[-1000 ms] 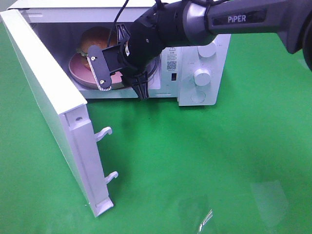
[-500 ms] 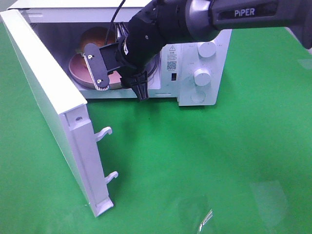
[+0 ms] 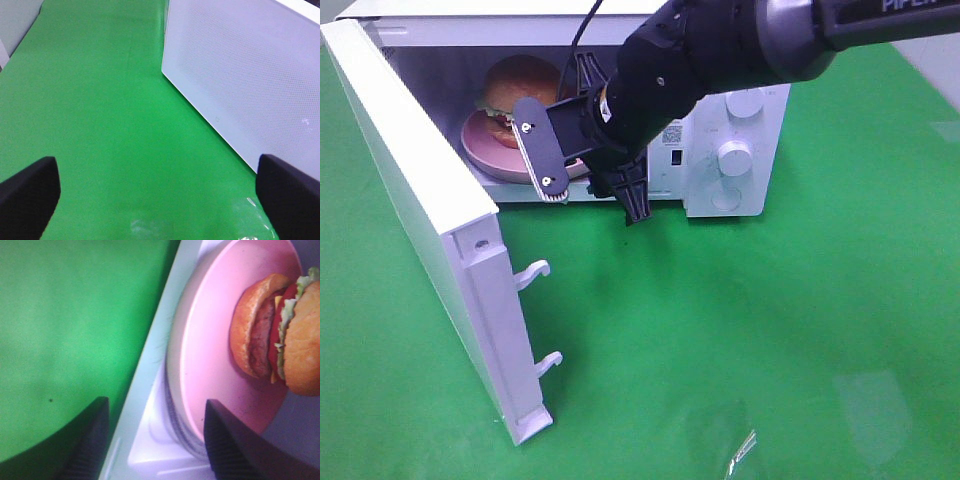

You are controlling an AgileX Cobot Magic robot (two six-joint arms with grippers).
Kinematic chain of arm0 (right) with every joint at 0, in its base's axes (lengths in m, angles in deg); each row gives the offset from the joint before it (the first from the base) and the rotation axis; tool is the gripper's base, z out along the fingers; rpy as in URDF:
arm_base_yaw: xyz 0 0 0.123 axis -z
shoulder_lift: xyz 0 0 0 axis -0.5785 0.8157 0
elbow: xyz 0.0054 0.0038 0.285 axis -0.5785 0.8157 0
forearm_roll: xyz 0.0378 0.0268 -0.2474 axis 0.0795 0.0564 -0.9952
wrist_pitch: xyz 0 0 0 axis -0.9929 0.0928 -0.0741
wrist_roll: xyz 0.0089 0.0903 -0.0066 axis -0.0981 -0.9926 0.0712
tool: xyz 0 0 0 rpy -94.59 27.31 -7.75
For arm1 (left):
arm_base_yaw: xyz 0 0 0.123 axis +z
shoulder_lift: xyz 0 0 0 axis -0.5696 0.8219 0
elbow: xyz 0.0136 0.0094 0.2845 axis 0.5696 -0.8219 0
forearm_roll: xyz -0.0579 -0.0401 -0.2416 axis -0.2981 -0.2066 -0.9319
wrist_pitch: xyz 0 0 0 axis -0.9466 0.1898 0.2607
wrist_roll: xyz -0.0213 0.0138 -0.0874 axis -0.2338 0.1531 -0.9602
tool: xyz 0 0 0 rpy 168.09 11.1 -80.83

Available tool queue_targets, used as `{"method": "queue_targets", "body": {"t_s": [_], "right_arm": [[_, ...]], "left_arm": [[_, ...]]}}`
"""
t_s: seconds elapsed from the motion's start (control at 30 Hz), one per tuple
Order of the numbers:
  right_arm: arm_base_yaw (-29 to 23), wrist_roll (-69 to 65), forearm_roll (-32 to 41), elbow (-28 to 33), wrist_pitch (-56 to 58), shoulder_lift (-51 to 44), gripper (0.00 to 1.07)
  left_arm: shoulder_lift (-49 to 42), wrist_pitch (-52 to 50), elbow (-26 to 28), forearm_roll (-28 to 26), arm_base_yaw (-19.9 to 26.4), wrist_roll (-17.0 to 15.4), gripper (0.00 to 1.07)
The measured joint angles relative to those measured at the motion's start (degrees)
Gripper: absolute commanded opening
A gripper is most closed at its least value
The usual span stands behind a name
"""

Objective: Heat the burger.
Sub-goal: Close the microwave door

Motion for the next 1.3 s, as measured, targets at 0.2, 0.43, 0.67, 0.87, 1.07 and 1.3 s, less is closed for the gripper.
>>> {"method": "queue_targets", "body": {"t_s": [0.2, 0.43, 0.67, 0.87, 1.07, 1.3], "right_arm": [[0.0, -0.57, 1.55, 7.91, -2.81, -5.04, 0.64], [0.0, -4.64, 2.58, 14.32, -5.9, -9.74, 0.7], [0.0, -14.78, 2.69, 20.68, -6.99, -15.13, 0.77], [0.0, -25.73, 2.81, 25.73, -5.04, -21.89, 0.76], [0.0, -42.4, 4.07, 28.02, 3.38, -27.67, 0.76], [0.0, -55.98, 4.07, 28.13, 18.11, -32.43, 0.77]], "left_arm": [[0.0, 0.0, 0.0, 0.0, 0.0, 0.0, 0.98], [0.0, 0.0, 0.0, 0.0, 0.0, 0.0, 0.98], [0.0, 0.0, 0.0, 0.0, 0.0, 0.0, 0.98], [0.0, 0.0, 0.0, 0.0, 0.0, 0.0, 0.98], [0.0, 0.0, 0.0, 0.0, 0.0, 0.0, 0.98], [0.0, 0.0, 0.0, 0.0, 0.0, 0.0, 0.98]]}}
